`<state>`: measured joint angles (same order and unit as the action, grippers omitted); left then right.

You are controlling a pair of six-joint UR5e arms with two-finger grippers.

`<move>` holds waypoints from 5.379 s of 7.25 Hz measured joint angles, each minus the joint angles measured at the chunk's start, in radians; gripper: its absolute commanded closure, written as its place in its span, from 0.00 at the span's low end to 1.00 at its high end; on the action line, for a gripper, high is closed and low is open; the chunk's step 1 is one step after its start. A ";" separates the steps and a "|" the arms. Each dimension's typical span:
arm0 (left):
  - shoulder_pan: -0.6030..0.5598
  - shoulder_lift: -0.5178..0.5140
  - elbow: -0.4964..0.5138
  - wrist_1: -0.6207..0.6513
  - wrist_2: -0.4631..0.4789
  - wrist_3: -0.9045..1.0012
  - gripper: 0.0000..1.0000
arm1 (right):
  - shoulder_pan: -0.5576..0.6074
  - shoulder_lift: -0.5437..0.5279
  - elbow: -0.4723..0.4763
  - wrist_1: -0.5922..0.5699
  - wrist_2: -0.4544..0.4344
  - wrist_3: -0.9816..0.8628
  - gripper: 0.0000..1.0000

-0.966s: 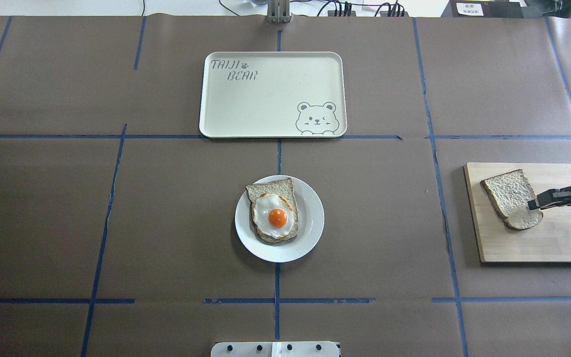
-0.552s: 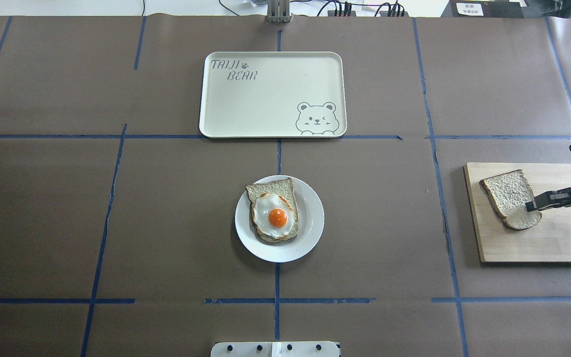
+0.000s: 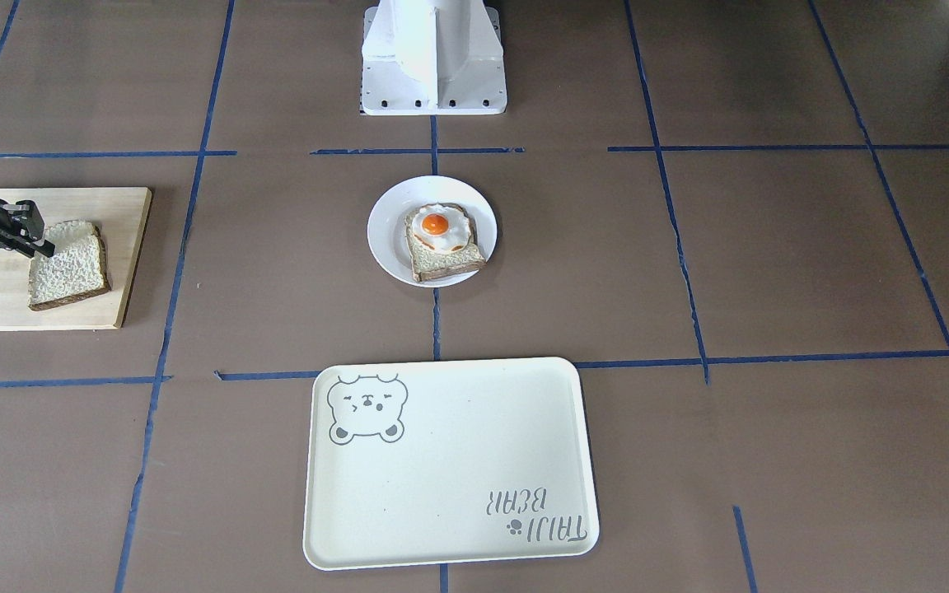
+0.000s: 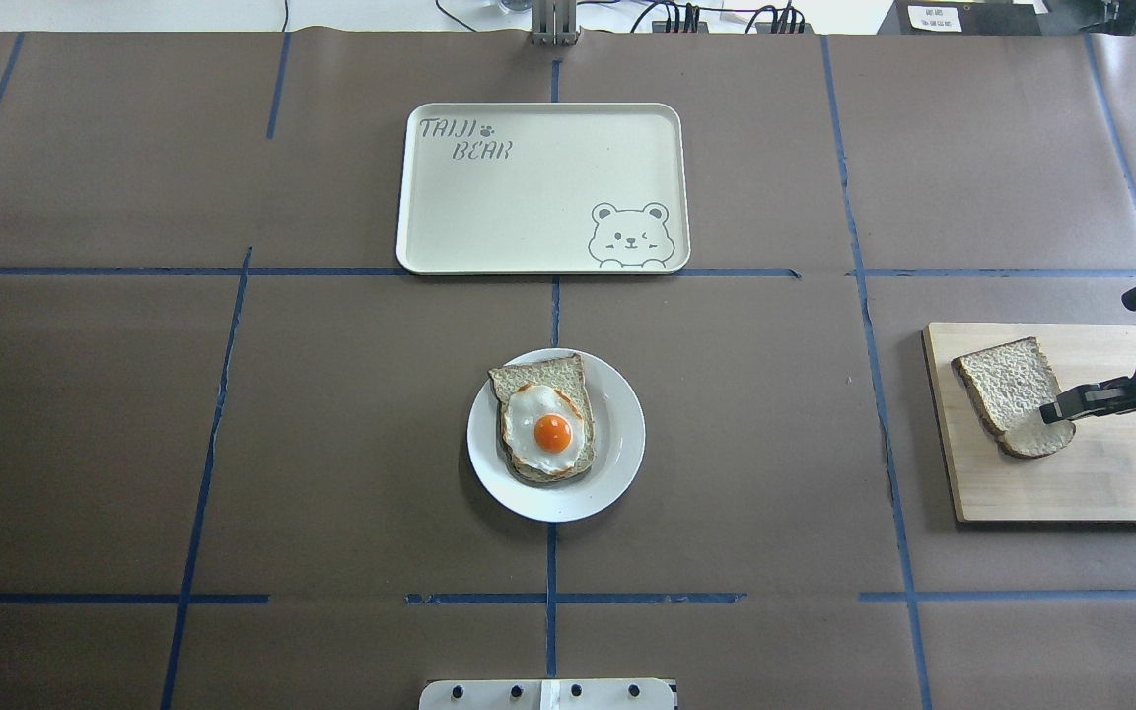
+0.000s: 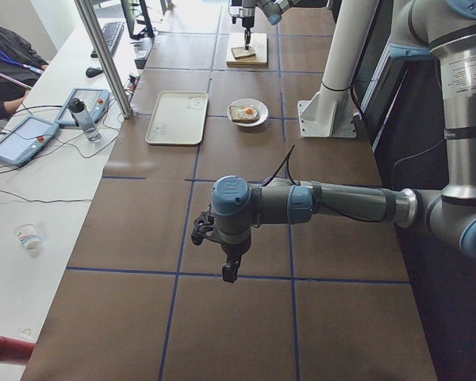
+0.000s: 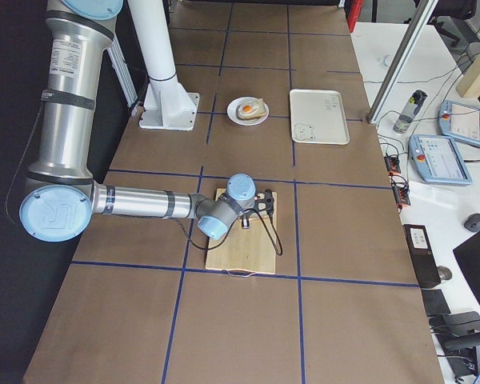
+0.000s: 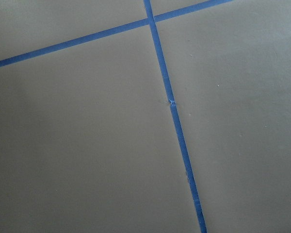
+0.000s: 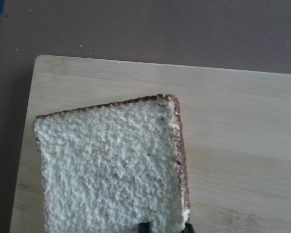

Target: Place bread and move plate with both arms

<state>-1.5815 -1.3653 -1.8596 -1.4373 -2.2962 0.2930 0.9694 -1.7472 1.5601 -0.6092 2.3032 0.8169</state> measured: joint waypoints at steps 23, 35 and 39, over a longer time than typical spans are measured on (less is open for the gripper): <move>0.000 0.000 -0.004 0.000 0.000 0.000 0.00 | -0.520 0.618 0.179 -0.085 -0.461 0.613 1.00; 0.000 0.000 -0.006 -0.001 -0.003 0.002 0.00 | -0.474 0.571 0.145 -0.219 -0.466 0.552 0.00; 0.000 -0.020 -0.006 -0.006 0.003 -0.005 0.00 | -0.110 0.563 0.172 -0.671 -0.097 0.086 0.00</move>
<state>-1.5815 -1.3853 -1.8658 -1.4433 -2.2929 0.2876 0.8593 -1.1845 1.7318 -1.2800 2.2063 0.9024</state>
